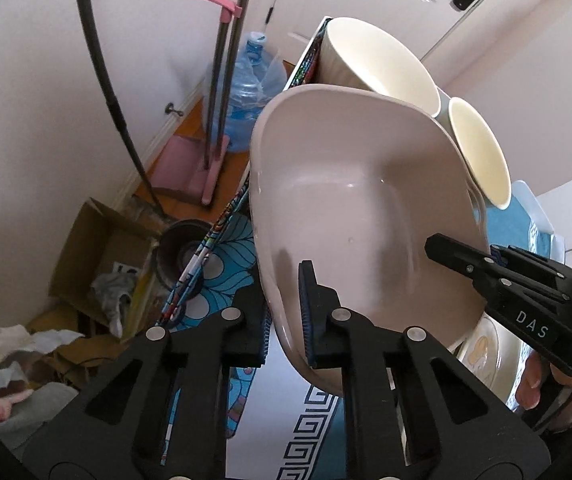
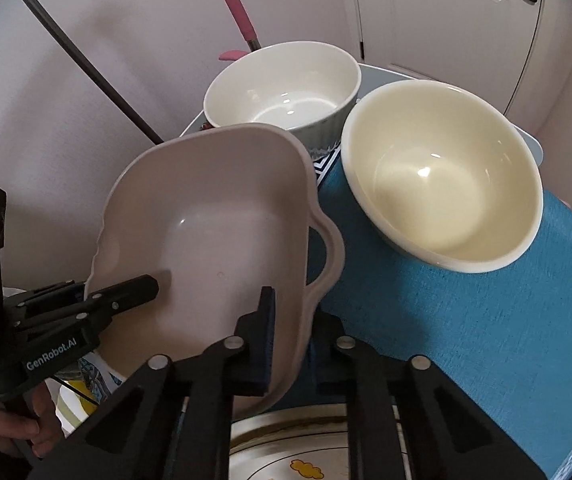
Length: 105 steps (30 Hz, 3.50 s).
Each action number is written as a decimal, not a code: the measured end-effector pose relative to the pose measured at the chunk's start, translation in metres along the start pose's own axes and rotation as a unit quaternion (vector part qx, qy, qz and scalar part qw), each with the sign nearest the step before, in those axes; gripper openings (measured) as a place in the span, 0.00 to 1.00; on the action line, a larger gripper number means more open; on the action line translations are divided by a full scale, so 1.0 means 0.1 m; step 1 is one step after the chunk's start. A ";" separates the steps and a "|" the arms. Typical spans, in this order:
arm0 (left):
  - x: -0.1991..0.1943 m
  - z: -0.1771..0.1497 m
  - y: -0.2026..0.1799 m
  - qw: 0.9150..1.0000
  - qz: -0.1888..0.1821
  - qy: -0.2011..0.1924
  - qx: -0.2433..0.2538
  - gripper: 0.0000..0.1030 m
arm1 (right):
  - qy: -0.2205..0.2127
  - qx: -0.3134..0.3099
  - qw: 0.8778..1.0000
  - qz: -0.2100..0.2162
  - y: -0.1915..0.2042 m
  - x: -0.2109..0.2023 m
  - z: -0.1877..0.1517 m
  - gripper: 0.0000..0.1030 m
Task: Organize plates and bowls
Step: 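Grasp the rim of the beige square basin with both tools, then lift the beige basin with both tools and lower it onto the open cloth, then open both tools and move them toward the cream bowl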
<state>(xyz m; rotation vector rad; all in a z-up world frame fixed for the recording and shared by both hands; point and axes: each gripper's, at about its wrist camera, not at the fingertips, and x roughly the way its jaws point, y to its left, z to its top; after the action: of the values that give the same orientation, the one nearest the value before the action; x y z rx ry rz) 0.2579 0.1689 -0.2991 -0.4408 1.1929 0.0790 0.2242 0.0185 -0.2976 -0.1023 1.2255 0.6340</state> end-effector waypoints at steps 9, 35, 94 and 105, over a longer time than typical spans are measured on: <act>-0.42 -0.09 -0.29 0.998 0.031 -0.038 0.047 0.11 | -0.047 -0.027 0.999 0.003 0.10 -0.40 -0.17 0.11; -1.01 -1.32 -3.25 0.971 -0.056 -0.065 0.224 0.11 | -0.183 0.089 0.975 -0.084 -1.43 -2.78 -1.90 0.11; -0.99 -1.78 -3.72 0.959 -0.010 -0.118 0.256 0.82 | -0.217 0.119 0.967 -0.059 -2.29 -2.97 -2.46 0.93; -1.85 -1.20 -2.65 0.954 0.043 -0.244 0.171 1.00 | -0.263 0.020 0.965 -0.011 -1.34 -3.08 -1.43 0.94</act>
<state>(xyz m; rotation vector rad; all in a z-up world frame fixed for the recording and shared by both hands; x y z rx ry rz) 0.1591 -0.0862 -0.0893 -0.0536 0.7164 0.0506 0.1127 -0.2714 -0.1065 0.0839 0.7208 0.5702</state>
